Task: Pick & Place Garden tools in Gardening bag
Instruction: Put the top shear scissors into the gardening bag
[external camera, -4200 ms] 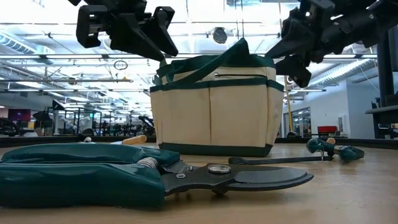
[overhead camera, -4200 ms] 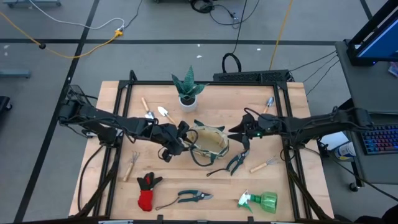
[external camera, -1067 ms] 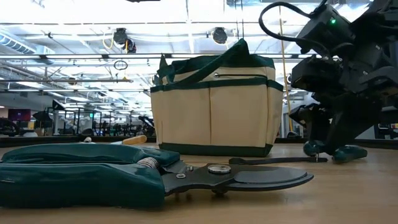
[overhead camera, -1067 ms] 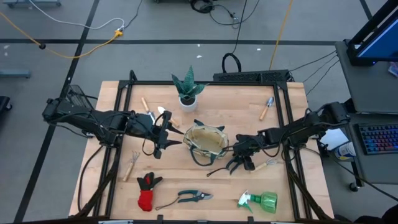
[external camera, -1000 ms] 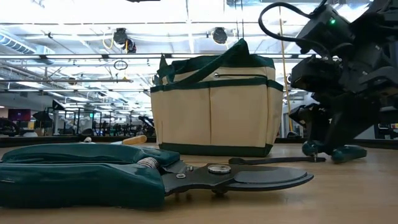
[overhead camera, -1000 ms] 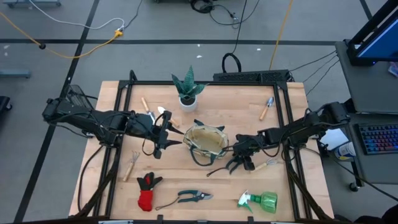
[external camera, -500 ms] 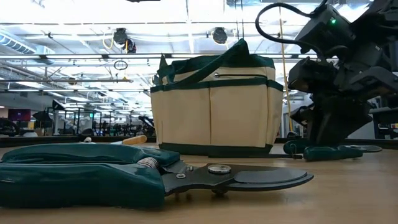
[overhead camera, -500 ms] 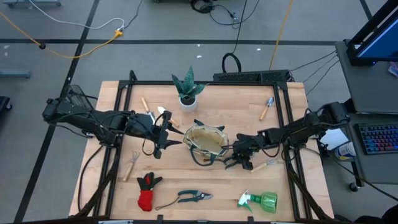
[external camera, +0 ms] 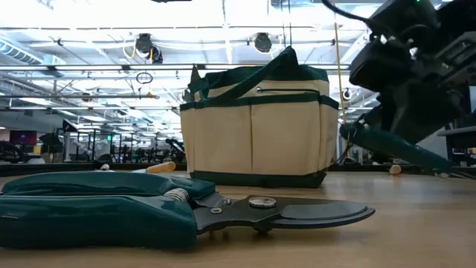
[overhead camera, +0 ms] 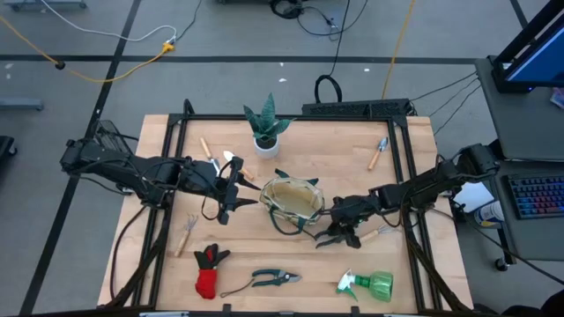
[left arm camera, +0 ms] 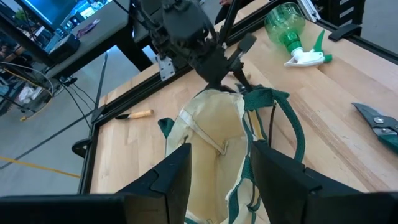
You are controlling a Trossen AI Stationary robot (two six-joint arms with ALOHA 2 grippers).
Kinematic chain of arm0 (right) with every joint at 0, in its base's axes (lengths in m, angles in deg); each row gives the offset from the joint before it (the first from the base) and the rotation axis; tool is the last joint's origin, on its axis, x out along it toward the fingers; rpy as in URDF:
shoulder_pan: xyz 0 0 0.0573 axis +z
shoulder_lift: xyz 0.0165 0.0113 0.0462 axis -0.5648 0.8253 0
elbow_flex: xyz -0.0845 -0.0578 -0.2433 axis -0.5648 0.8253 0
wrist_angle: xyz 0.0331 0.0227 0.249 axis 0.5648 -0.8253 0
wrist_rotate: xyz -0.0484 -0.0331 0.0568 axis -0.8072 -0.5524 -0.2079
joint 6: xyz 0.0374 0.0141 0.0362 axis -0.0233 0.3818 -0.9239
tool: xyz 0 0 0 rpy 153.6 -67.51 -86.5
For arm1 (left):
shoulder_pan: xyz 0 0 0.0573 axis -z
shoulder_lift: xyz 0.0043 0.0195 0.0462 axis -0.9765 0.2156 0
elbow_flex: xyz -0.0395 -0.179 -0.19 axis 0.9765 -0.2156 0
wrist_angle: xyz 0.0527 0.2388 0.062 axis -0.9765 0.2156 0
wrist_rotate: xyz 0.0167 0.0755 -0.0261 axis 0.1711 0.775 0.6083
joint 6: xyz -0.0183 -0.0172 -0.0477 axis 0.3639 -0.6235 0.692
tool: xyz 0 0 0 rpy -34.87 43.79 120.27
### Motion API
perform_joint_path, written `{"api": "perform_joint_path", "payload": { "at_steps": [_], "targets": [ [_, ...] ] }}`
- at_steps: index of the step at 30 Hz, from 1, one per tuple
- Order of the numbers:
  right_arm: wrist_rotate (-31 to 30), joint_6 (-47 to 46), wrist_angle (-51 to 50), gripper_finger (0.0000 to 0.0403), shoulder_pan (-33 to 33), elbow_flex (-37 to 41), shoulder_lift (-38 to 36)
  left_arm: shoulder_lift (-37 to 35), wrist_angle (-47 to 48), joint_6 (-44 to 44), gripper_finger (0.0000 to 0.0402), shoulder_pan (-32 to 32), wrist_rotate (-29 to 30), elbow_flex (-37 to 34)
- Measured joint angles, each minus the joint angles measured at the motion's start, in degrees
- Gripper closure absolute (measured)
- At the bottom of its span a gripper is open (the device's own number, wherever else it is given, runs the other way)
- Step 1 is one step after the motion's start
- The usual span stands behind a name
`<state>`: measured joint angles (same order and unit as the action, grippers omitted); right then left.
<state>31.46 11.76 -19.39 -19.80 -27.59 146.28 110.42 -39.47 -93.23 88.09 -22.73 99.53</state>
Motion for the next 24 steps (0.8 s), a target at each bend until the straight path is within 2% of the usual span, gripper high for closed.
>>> {"api": "perform_joint_path", "payload": {
  "at_steps": [14,22,24],
  "targets": [
    [0.26,-3.08,13.69,0.0346,4.0,-0.08,-0.11,0.0,-0.02,-2.23,0.0231,0.0,-0.02,0.0],
    [1.82,-3.95,22.13,0.0347,4.3,-0.11,-0.15,0.0,0.0,-2.38,0.0231,0.0,-0.02,0.0],
    [3.76,-3.98,25.2,0.0347,4.27,-0.11,-0.15,0.0,-0.01,-2.38,0.0231,-0.01,-0.02,0.0]
  ]
}}
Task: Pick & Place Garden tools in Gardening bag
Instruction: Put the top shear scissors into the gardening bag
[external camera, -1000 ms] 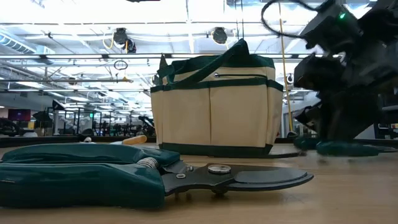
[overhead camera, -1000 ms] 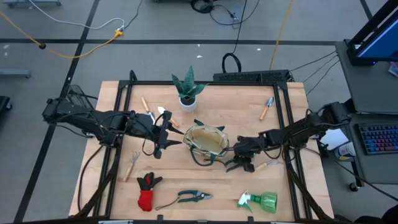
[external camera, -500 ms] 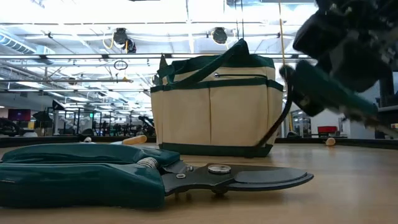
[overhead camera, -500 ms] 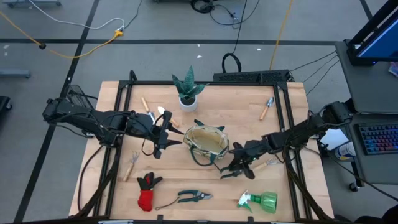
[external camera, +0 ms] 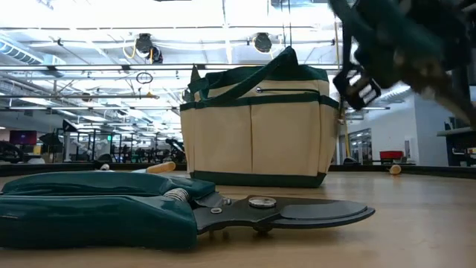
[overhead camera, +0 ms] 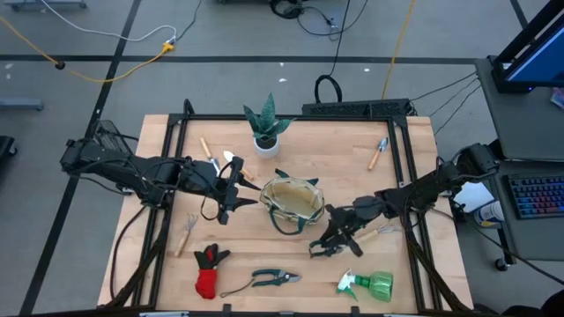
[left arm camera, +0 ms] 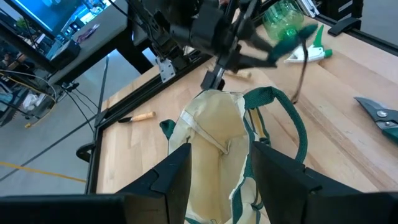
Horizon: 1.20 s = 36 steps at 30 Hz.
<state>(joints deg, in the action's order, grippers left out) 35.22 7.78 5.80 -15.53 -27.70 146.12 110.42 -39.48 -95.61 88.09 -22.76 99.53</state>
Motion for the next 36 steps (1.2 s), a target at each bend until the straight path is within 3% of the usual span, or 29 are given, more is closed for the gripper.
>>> {"api": "perform_joint_path", "payload": {
  "at_steps": [28,36],
  "targets": [
    [0.34,7.83,24.66,0.0346,-6.72,-1.13,-0.02,0.0,0.03,-1.68,0.0231,-0.01,-0.02,0.0],
    [-0.07,14.0,15.18,0.0346,-11.74,-10.39,-0.04,0.0,0.53,-1.64,0.0231,0.01,0.0,0.0]
  ]
}}
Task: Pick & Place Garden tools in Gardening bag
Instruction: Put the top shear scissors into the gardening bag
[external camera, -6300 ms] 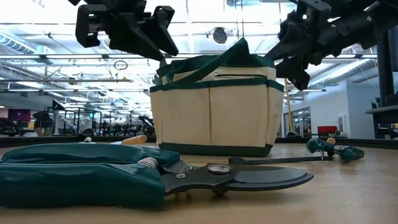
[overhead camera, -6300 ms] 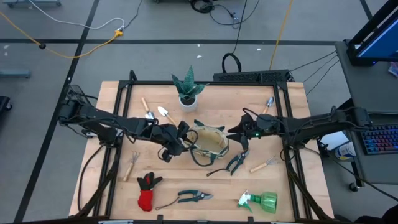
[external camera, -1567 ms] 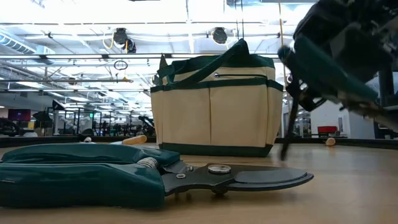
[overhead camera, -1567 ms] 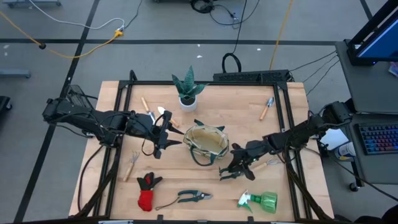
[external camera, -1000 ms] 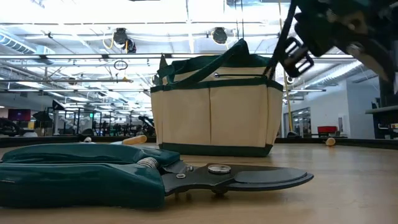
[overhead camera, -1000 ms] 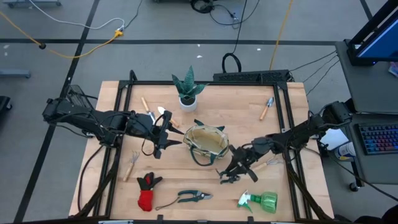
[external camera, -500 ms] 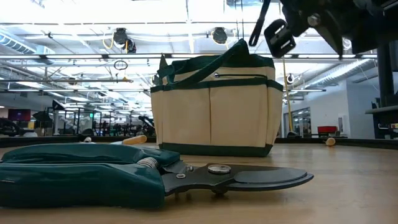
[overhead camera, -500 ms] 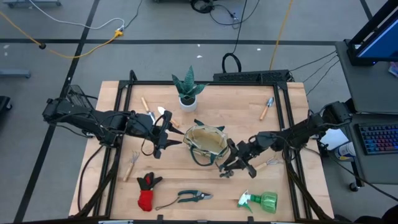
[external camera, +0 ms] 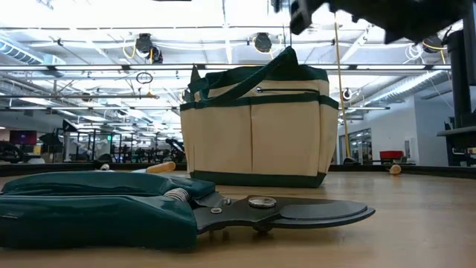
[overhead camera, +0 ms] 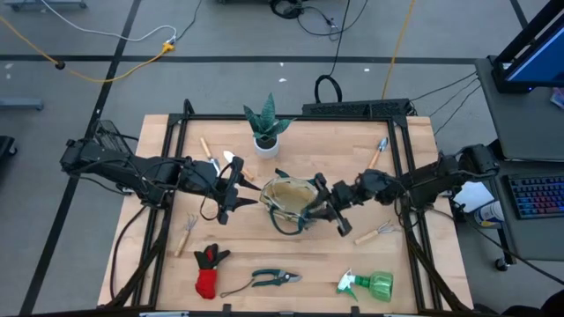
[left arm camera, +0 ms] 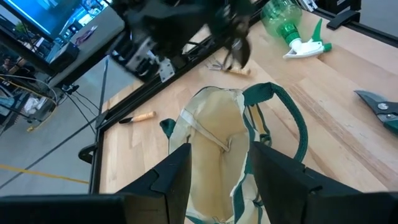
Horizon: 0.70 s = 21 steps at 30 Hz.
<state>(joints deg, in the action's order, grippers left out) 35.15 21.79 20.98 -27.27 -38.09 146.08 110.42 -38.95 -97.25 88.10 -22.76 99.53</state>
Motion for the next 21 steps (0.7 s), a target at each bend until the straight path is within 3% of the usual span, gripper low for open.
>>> {"api": "perform_joint_path", "payload": {
  "at_steps": [10,21],
  "targets": [
    [-6.77,0.11,-6.55,0.0346,-5.34,-3.3,0.0,0.0,0.78,-0.01,0.0231,-0.01,0.0,0.0],
    [-11.85,-5.97,-23.44,0.0346,-9.8,-3.31,0.04,0.0,0.81,0.0,0.0231,0.0,0.0,0.0]
  ]
}}
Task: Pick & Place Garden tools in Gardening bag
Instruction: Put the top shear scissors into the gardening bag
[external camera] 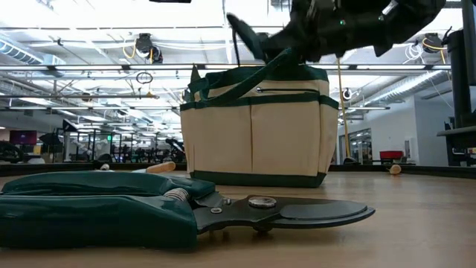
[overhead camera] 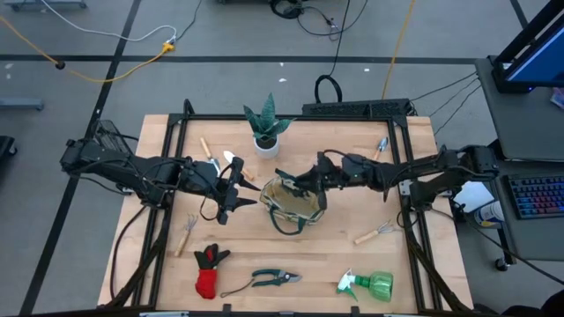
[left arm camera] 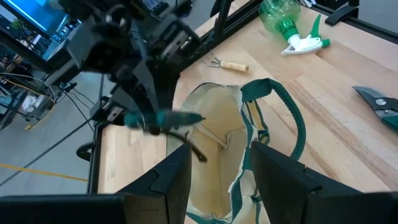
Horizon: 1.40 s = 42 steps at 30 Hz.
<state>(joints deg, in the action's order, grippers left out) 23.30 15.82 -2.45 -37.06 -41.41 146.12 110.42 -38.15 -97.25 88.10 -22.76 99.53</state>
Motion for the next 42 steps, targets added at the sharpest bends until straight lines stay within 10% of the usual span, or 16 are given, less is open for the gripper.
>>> {"api": "perform_joint_path", "payload": {
  "at_steps": [42],
  "targets": [
    [0.14,2.9,-16.03,0.0346,1.29,-0.11,7.22,0.0,0.44,0.22,0.0231,0.0,0.0,0.0]
  ]
}}
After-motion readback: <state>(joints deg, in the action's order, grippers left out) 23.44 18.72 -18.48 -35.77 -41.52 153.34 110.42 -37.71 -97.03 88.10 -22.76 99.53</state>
